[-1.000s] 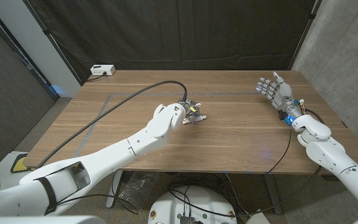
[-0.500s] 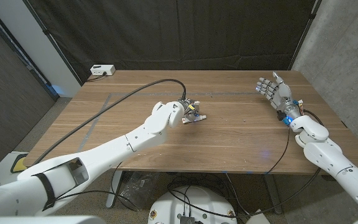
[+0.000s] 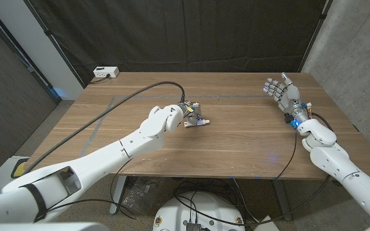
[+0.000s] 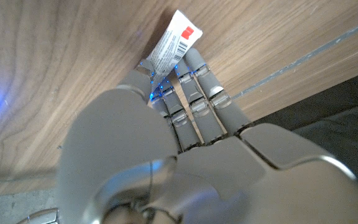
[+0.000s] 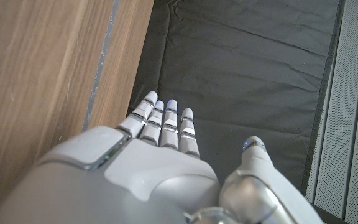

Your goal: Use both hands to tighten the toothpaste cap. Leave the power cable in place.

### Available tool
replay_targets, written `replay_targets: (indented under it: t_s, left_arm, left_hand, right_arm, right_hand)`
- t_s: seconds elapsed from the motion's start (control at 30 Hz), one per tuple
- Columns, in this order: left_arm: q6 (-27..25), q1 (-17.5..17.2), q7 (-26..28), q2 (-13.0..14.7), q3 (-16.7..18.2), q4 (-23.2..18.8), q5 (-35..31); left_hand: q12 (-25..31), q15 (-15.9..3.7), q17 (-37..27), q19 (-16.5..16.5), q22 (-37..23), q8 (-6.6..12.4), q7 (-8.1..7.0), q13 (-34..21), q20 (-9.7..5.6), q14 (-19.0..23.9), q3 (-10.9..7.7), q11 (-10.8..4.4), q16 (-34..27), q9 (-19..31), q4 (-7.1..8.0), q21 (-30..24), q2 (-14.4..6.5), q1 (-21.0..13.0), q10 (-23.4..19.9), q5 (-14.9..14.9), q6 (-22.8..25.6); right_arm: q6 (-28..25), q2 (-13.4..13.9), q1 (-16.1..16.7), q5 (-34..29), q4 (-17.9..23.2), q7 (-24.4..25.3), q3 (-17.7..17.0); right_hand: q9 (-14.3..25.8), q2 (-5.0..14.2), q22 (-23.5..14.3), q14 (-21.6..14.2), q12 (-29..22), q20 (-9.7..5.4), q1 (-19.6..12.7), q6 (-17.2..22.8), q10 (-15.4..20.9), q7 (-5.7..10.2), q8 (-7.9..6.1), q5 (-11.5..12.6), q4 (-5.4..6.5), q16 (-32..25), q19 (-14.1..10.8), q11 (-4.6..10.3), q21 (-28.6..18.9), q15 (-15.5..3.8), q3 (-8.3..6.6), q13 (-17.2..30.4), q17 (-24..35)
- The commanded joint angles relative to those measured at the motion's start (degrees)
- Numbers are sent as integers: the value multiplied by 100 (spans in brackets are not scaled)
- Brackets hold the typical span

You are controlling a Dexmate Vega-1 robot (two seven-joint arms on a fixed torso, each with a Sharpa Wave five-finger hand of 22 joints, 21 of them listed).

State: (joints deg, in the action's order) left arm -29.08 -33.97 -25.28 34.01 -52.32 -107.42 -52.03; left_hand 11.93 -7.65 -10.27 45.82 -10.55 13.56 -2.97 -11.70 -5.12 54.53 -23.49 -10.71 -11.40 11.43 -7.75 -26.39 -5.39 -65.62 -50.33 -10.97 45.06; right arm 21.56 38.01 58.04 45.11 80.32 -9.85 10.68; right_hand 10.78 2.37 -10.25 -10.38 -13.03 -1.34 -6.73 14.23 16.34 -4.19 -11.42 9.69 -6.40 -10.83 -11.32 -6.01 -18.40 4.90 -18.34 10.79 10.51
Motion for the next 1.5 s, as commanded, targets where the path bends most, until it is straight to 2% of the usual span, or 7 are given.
replay_targets:
  t_s: [0.03, 0.37, 0.63, 0.73, 0.9, 1.23, 1.5]
  left_arm:
    - [-34, -66, 477, 98, 243, -80, 379]
    - [-9, -137, 889, 134, 418, -127, 775]
    - [104, -159, 1345, 249, 670, -405, 1027]
    - [337, -295, 1776, 252, 892, -424, 1327]
    - [893, -537, 2653, 120, 1245, -163, 1978]
    - [1335, -564, 3621, -49, 1280, -1, 2130]
    - [2101, -550, 4213, -335, 1358, 427, 2642]
  left_hand:
    - [-16, -466, -32, 53, -20, -30, 34, 1, -115, 74, -90, -88, -13, 1, -34, -60, -37, -76, -87, -20, 38]
    - [-18, -457, -35, 61, -21, -38, 45, -2, -125, 94, -138, -86, -12, 4, -45, -77, -44, -98, -115, -29, 73]
    - [-21, -442, -38, 73, -21, -42, 30, -3, -133, 116, -146, -60, -17, 5, -25, -92, -36, -64, -125, -26, 98]
    - [-21, -439, -39, 79, -21, -40, 39, -3, -134, 135, -149, -67, -22, 4, -18, -98, -29, -47, -135, -25, 120]
    - [-20, -456, -39, 75, -20, -35, 30, -4, -136, 152, -170, -57, -23, 4, -26, -103, -19, -49, -158, -30, 160]
    - [-23, -456, -40, 75, -20, -40, 54, -6, -130, 174, -212, -45, -22, 4, -43, -117, -13, -67, -180, -41, 198]
    - [-3, -459, -46, 128, -20, -28, 40, -7, -157, 265, -261, -102, -50, 3, -53, -151, -22, -86, -265, -56, 278]
  right_arm:
    - [103, -79, -71, -64, -40, 66, 33]
    - [177, -31, -41, -128, 47, 59, 31]
    - [358, -188, -240, -96, -203, -158, 102]
    - [434, -226, -261, -123, -223, -168, 120]
    - [469, -237, -306, -156, -223, -232, 173]
    - [581, -303, -418, -148, -215, -457, 283]
    - [688, -390, -501, -194, -266, -547, 376]
  right_hand:
    - [24, 6, -28, -13, -3, 12, -53, 39, 54, 19, -1, 36, -18, 3, -71, -21, 22, -1, -17, 21, 27]
    - [24, 5, -28, -14, -1, 13, -73, 45, 54, 18, -3, 38, -31, 4, -77, -24, 32, -1, -23, 21, 24]
    - [24, 4, -29, -18, -7, 12, -87, 58, 73, 25, -7, 39, -40, 4, -80, -11, 43, 0, -27, 21, 22]
    - [27, 11, -31, -147, -29, -9, -78, 186, 135, 38, -54, 39, -34, -42, -176, -22, 28, -45, -25, 22, 29]
    - [39, 16, -32, -235, -48, -15, -87, 391, 197, 44, -123, 42, -39, -60, -254, -29, 26, -59, -29, 23, 31]
    - [42, 14, -34, -142, -46, 24, -106, 333, 206, 91, -85, 44, -52, -8, -130, -18, 101, -36, -35, 24, 30]
    - [44, 10, -35, -49, -56, 38, -121, 393, 241, 154, -98, 46, -63, 26, -29, -14, 162, -34, -37, 25, 28]
